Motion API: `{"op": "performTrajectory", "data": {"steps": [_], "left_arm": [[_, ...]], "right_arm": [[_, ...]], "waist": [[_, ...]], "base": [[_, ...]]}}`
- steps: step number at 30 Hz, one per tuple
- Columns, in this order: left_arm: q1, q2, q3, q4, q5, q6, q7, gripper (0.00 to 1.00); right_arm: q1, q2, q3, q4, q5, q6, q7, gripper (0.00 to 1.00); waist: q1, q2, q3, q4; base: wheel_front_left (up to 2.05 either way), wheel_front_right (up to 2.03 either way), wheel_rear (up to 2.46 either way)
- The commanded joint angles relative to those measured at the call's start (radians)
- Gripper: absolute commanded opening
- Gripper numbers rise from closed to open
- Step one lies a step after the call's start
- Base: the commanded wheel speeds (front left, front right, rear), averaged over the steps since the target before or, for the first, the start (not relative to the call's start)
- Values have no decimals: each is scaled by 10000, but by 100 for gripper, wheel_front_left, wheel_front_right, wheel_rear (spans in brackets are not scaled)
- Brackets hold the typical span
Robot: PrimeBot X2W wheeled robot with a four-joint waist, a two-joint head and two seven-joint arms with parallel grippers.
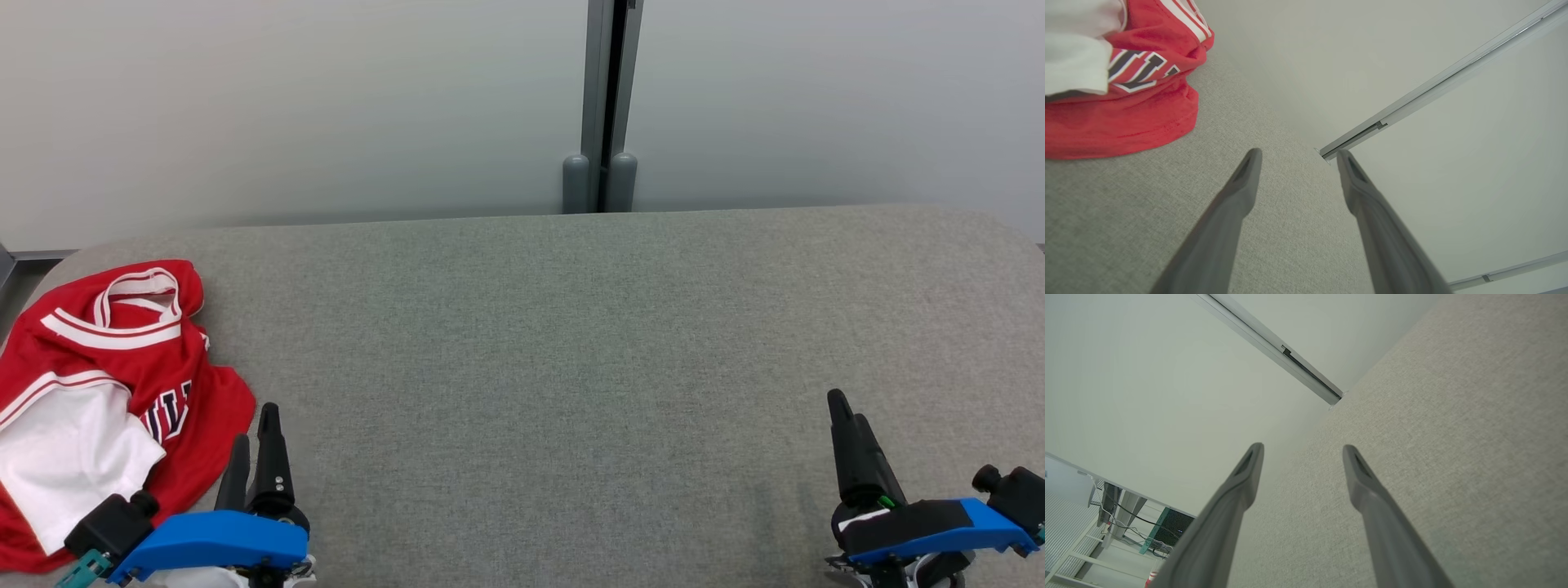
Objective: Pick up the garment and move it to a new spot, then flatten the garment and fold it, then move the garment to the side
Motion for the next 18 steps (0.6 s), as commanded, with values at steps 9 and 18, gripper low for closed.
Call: {"op": "performTrajectory", "data": {"steps": [9, 18], "left_arm": [[17, 140, -282, -126, 1338, 220, -337, 100], [92, 210, -486, -149, 2510, 424, -601, 100]], "right_arm": [[-134, -77, 69, -124, -1475, 44, -325, 100], [-112, -85, 155, -183, -2572, 48, -548, 100]], "waist": [[0, 0, -28, -8], [0, 0, -35, -11]], "base": [[0, 0, 0], [0, 0, 0]]}}
